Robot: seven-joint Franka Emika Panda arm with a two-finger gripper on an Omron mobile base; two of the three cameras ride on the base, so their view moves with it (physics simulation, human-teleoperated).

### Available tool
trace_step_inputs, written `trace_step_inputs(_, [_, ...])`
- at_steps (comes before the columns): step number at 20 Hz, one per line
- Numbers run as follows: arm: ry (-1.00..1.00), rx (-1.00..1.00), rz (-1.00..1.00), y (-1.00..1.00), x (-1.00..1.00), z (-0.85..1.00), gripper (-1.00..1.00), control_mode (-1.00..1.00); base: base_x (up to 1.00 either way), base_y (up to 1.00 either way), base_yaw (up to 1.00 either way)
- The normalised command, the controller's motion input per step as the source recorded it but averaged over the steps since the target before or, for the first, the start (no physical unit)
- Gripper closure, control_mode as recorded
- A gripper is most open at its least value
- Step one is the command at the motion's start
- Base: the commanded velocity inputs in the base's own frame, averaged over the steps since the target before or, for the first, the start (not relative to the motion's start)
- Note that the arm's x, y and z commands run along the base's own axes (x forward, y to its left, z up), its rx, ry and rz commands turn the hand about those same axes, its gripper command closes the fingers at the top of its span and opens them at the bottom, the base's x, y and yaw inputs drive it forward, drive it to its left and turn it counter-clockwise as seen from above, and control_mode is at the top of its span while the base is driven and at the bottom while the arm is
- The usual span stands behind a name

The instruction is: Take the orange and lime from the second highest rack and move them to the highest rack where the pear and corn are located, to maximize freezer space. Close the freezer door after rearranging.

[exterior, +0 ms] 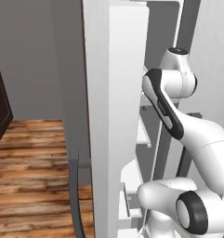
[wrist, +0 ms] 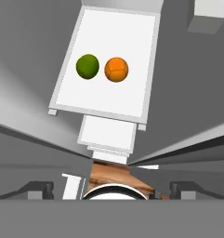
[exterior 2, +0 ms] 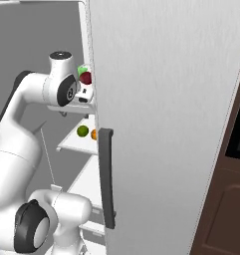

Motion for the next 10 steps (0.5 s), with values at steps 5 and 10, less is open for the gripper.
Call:
trace_step_inputs(5, [0.00,0.00,0.00,0.00,0.00,0.00,-1.00,1.00,0.00,0.77,0.01])
trace_step_inputs(10, [-0.14,-0.05,0.01,0.02,-0.12,-0.07,-1.00,-1.00,-0.02,0.23,0.01])
